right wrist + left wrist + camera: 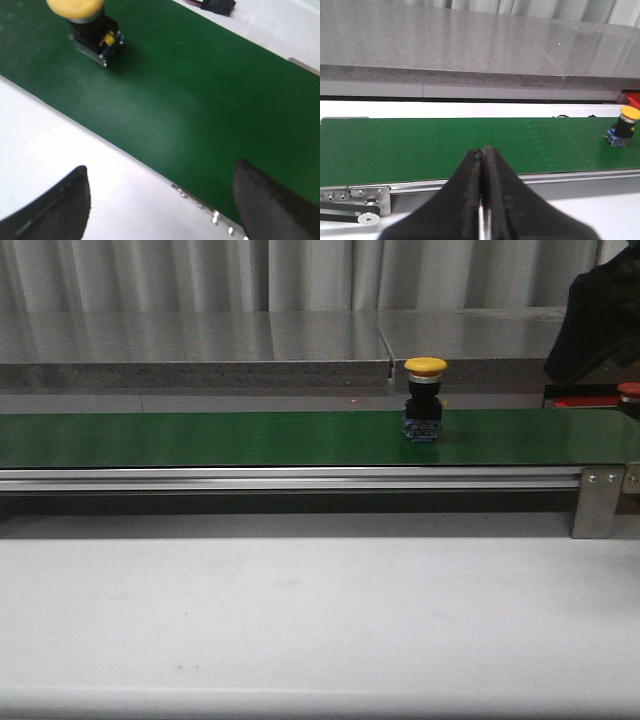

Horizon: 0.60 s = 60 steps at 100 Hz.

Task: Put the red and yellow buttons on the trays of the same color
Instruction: 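Move the right gripper to the yellow button on the belt and grasp it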

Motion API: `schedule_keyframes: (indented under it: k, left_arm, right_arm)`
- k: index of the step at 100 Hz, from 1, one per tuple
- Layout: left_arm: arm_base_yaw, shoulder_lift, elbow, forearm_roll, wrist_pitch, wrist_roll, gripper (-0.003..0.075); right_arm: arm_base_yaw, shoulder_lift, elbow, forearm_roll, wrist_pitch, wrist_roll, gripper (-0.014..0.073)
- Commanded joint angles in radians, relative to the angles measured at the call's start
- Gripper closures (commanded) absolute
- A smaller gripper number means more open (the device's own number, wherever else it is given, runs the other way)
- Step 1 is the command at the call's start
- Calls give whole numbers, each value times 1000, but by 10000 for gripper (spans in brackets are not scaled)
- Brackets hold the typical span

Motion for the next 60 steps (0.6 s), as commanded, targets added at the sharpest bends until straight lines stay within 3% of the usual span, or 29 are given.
schedule_keyframes:
  k: [1,60]
  left_arm:
    - [-6,1,-28,-19,-67,-1,739]
    - [-6,1,-28,-19,-67,-1,739]
  right_arm:
    - [28,-10,-29,20,-80,-26,10]
    - [44,224,-265,131,-53,-57,10]
